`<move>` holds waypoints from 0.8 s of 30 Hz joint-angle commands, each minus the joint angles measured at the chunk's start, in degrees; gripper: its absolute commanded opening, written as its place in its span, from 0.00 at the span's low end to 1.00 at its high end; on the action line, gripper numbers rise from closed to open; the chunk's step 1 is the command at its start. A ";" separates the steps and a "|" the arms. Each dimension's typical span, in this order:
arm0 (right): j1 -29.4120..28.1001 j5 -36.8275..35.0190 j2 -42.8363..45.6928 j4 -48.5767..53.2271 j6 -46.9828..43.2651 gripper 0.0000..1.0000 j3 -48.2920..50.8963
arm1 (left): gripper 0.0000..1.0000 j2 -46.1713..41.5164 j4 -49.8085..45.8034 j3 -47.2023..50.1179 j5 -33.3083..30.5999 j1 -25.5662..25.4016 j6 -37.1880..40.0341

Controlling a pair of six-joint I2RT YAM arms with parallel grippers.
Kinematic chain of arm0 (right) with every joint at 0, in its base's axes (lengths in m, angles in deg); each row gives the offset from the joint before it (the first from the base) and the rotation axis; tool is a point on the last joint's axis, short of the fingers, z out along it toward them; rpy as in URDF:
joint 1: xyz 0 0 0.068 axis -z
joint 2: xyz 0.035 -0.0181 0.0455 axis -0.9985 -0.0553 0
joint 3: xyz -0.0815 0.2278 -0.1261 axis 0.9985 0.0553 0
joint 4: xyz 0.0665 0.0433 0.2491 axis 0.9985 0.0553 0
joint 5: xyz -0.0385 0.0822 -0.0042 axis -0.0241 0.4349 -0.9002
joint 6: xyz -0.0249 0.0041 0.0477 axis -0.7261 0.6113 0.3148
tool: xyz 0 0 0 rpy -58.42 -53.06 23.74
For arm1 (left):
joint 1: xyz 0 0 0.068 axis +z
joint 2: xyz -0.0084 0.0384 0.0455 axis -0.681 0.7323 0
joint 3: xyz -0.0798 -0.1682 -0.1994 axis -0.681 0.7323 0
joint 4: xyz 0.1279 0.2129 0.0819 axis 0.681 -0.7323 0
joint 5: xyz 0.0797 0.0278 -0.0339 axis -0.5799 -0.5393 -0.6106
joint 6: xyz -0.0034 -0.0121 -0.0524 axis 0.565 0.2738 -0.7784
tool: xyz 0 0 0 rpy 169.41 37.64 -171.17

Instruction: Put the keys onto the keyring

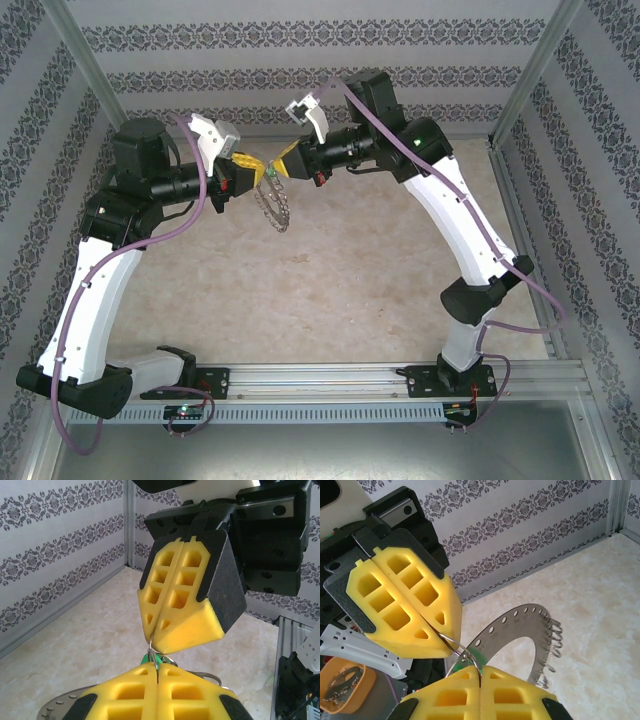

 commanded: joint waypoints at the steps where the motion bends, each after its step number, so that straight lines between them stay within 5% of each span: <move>1: 1.87 -1.01 -2.71 2.95 1.40 0.00 -2.28 | 0.00 -1.05 2.88 -0.23 1.99 0.36 1.78; 10: 3.05 0.94 -4.12 4.00 4.31 0.02 -3.69 | 0.00 -1.14 3.68 -0.22 1.11 0.37 1.99; 24: 3.23 1.01 -5.55 5.72 5.33 0.30 -6.73 | 0.00 -1.14 5.76 0.24 1.66 0.41 0.94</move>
